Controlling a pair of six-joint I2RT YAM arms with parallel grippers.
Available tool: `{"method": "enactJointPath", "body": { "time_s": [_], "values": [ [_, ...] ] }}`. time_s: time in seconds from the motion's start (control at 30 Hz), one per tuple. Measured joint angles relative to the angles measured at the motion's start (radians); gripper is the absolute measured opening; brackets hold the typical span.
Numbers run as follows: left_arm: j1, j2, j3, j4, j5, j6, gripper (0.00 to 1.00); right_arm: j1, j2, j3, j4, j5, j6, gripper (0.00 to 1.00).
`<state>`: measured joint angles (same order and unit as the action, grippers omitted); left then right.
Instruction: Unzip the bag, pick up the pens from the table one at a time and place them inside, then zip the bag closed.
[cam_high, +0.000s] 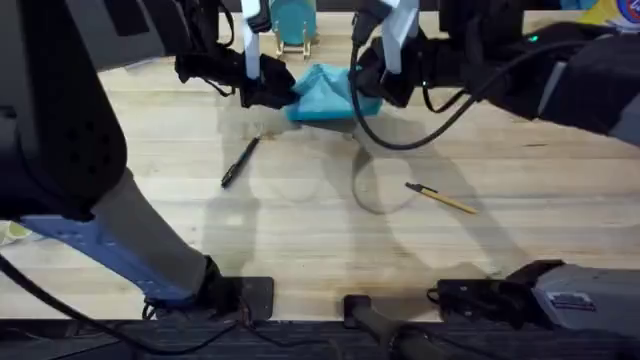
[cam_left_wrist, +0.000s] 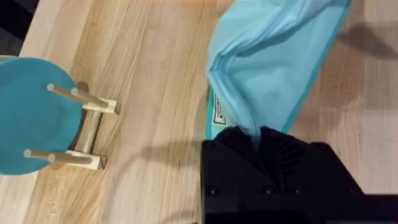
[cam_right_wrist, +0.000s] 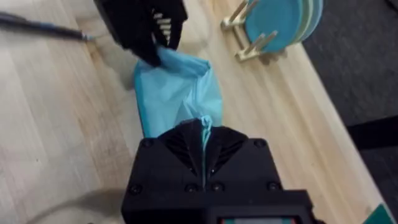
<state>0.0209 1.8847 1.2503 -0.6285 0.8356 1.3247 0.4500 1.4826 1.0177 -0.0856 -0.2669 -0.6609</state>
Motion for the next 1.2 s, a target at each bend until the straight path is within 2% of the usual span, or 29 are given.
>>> {"method": "enactJointPath", "body": {
  "time_s": [0.3, 0.67, 0.87, 1.0, 1.07, 1.1, 1.2],
  "values": [
    [0.002, 0.0, 0.0, -0.004, 0.002, 0.0, 0.042, 0.014, 0.002, 0.074, 0.007, -0.022, 0.0, 0.031],
    [0.002, 0.0, 0.0, -0.004, 0.002, 0.0, 0.042, 0.009, 0.002, 0.076, 0.015, -0.03, 0.0, 0.031],
    [-0.002, 0.0, 0.0, -0.003, 0.008, 0.0, 0.042, -0.019, -0.004, 0.084, -0.057, -0.036, 0.0, 0.032],
    [-0.008, 0.0, 0.0, -0.003, 0.02, 0.0, 0.042, -0.036, -0.015, 0.098, -0.161, -0.017, 0.002, 0.121],
    [-0.014, 0.0, 0.0, -0.003, 0.052, 0.0, 0.042, -0.034, -0.023, 0.108, -0.209, -0.017, 0.002, 0.189],
    [-0.022, 0.0, 0.0, -0.01, 0.072, 0.0, 0.042, -0.034, -0.027, 0.113, -0.234, -0.017, 0.001, 0.274],
    [-0.035, 0.0, 0.0, -0.007, 0.067, 0.0, 0.042, -0.032, -0.037, 0.119, -0.297, -0.016, 0.003, 0.677]
  ]
}}
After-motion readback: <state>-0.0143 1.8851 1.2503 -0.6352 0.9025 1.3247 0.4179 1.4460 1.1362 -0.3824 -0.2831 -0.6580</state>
